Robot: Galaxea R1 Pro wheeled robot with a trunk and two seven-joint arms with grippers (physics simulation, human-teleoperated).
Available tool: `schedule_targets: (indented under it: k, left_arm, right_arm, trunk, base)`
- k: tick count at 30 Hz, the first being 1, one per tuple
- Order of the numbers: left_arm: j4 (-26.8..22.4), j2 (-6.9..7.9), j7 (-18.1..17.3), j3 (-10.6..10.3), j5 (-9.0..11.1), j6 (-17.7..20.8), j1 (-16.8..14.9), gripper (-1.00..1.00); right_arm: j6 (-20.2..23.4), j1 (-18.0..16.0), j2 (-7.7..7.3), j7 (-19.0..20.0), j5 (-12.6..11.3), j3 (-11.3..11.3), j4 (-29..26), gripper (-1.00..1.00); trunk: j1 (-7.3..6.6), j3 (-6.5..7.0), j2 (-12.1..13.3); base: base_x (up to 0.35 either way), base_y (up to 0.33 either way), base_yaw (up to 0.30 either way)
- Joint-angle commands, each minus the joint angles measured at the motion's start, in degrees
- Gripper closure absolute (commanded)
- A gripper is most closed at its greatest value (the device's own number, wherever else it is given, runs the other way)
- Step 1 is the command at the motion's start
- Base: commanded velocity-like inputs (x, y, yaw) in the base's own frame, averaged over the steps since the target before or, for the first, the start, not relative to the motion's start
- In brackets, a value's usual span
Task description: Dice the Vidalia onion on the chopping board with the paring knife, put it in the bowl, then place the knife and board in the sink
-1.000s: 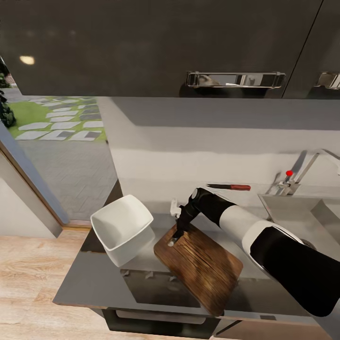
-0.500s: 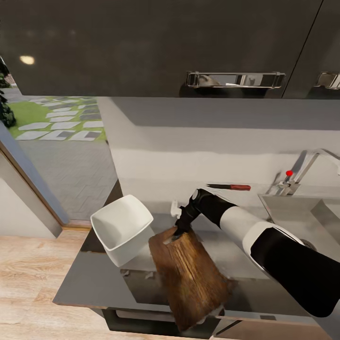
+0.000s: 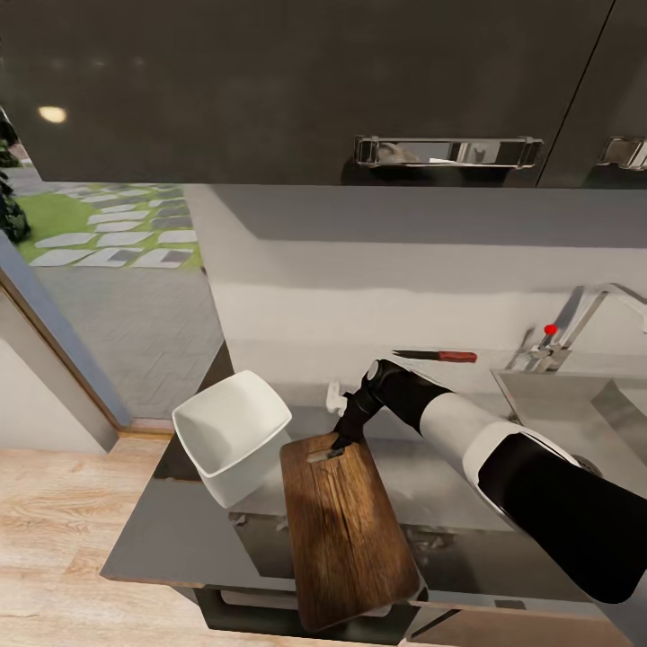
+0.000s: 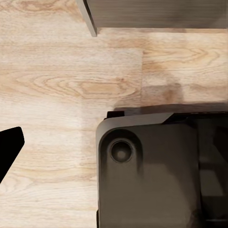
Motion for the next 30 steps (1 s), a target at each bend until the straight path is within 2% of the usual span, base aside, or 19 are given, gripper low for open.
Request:
schedule_targets:
  k: [1, 5, 9, 12, 30]
  left_arm:
    - [-0.08, 0.0, 0.43, -0.29, -0.06, -0.09, 0.01, -1.0]
    - [-0.05, -0.1, 0.46, -0.29, 0.02, -0.09, 0.01, -1.0]
    - [-0.05, -0.12, 0.45, -0.29, 0.03, -0.09, 0.01, -1.0]
    - [-0.05, -0.09, 0.44, -0.29, 0.03, -0.09, 0.01, -1.0]
    - [-0.09, -0.11, 0.43, -0.25, 0.03, -0.09, 0.01, -1.0]
  right_arm:
    - [0.64, 0.0, 0.0, 0.34, 0.44, -0.02, -0.07, 1.0]
    - [1.02, 0.0, 0.0, 0.91, 0.67, -0.24, -0.43, 1.0]
    - [1.48, 0.0, -0.02, 4.15, 0.75, -0.33, -0.95, 1.0]
    - [1.56, 0.0, -0.19, 5.12, 0.77, -0.34, -1.15, 1.0]
    - [3.2, -0.09, -0.42, 5.59, 0.79, -0.43, -1.6, 1.0]
  trunk:
    - [0.02, -0.08, -0.06]
    - [0.02, -0.08, -0.06]
    - [0.02, -0.08, -0.06]
    - [0.02, -0.08, -0.06]
    - [0.02, -0.08, -0.06]
  base:
    - [0.0, 0.0, 0.0]
    - [0.0, 0.0, 0.0]
    - [0.0, 0.0, 0.0]
    - [0.0, 0.0, 0.0]
    - [0.0, 0.0, 0.0]
